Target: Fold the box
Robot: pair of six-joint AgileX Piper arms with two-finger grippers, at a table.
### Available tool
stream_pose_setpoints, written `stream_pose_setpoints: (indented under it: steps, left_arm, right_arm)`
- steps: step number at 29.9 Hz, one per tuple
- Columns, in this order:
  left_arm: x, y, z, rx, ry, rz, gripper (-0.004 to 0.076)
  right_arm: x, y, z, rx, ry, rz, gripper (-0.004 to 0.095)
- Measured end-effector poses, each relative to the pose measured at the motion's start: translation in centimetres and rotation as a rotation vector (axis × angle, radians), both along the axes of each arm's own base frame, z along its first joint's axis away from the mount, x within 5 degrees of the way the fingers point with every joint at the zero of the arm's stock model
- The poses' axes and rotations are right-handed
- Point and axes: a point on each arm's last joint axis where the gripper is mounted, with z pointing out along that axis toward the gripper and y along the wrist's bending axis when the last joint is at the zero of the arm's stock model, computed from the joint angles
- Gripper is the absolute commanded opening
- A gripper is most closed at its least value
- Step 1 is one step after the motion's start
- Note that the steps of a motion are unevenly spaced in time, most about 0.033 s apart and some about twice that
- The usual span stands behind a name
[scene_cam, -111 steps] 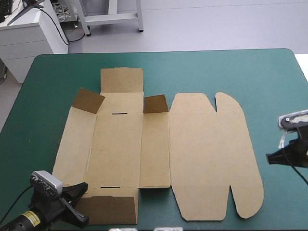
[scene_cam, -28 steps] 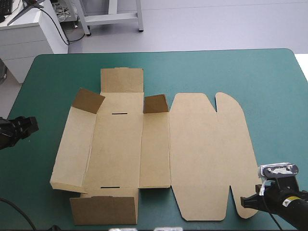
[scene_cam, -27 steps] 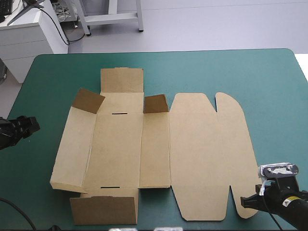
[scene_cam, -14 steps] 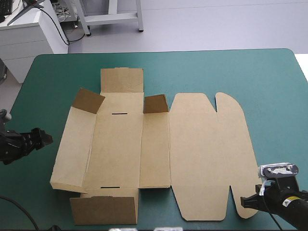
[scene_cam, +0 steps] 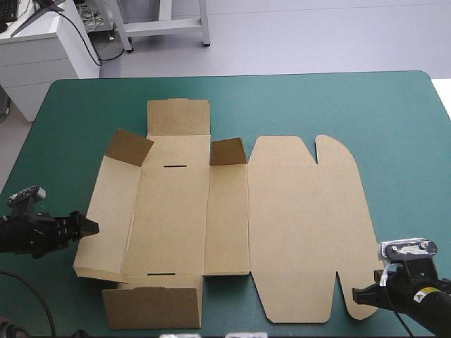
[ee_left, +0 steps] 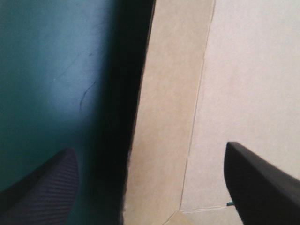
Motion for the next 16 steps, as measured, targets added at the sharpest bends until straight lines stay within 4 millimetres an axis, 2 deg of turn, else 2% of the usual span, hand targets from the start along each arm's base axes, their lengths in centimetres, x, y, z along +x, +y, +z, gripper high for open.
stream_pose_setpoints:
  steps: [4, 10, 16]
  left_arm:
    - [0.2, -0.3, 0.2, -0.001, -0.059, -0.083, 0.0599]
    - [0.6, -0.5, -0.3, -0.02, -0.047, -0.125, 0.0599]
    - [1.8, -2.3, -1.6, -0.025, 0.02, -0.26, 0.0599]
  right_arm:
    - [0.0, 0.0, 0.0, 0.0, 0.0, 0.0, -0.0019]
    - [0.0, 0.0, 0.0, 0.0, 0.0, 0.0, -0.0019]
    - [0.0, 0.0, 0.0, -0.001, 0.0, 0.001, -0.0019]
